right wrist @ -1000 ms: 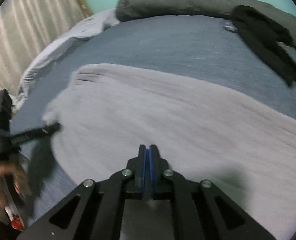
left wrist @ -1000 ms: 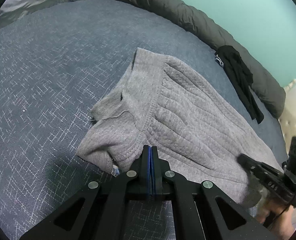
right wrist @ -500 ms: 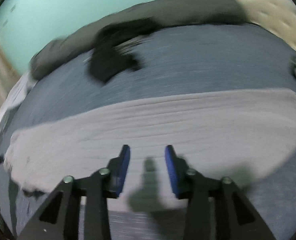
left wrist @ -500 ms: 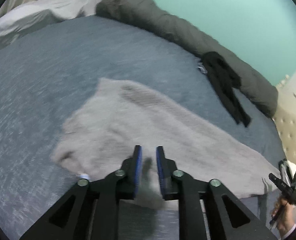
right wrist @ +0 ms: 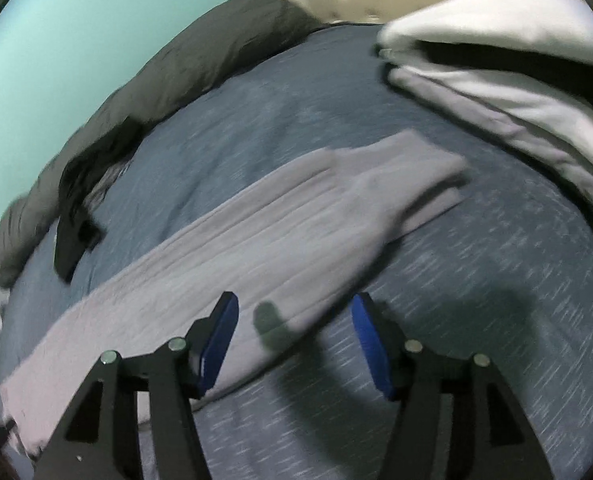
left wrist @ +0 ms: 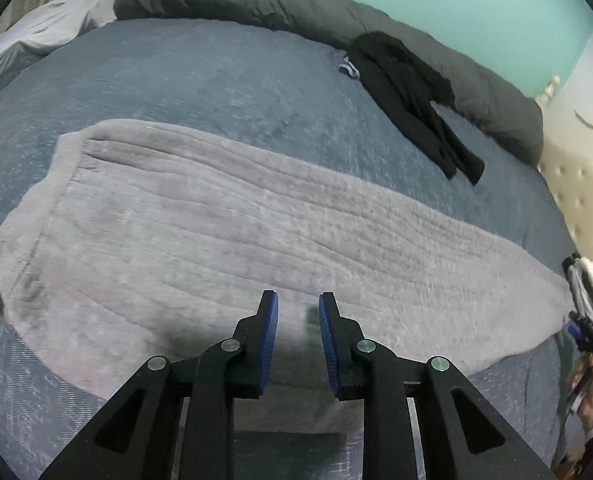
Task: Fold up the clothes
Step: 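Move the right gripper to the cuff of the grey sweatpants leg, then grasp the sweatpants leg cuff with the right gripper and lift it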
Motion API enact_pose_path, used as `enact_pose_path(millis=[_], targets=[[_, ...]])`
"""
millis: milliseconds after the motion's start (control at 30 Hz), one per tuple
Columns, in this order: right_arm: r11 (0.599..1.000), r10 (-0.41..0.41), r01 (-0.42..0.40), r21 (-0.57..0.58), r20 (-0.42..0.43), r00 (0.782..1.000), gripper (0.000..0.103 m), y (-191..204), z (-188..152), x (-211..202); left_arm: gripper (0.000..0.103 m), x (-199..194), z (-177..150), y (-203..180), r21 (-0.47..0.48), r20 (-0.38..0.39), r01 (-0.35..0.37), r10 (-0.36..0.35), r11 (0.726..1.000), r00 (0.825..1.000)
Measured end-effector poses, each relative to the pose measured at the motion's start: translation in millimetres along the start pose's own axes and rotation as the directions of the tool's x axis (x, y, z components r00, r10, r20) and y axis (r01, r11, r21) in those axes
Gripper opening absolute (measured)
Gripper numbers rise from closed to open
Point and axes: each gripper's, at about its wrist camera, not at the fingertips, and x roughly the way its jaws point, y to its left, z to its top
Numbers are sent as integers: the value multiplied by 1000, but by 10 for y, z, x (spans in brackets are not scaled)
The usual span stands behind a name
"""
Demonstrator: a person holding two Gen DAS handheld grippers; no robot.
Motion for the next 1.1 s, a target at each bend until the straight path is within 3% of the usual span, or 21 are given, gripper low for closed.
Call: enact_pose_path(millis=[400,700,1033,1100], targets=[[994,-24,24,109,-8,1000,72,-379,321,192,24,146,-62,-341,72,-16,-35,36,997,999],[990,-54,57,126,-27,998,72,-428,397,426,24,193,-81,-486,102,-18,-46,48,994,999],[993,-96,98,71,-20,995,73,-336,418,563,24,234,-106,-584,128,-21,-53,56,990,998],[993,-96,97,66,-15,995,70,-329,418,564,24,234,-109,-588,131,-21,-55,58,990,998]])
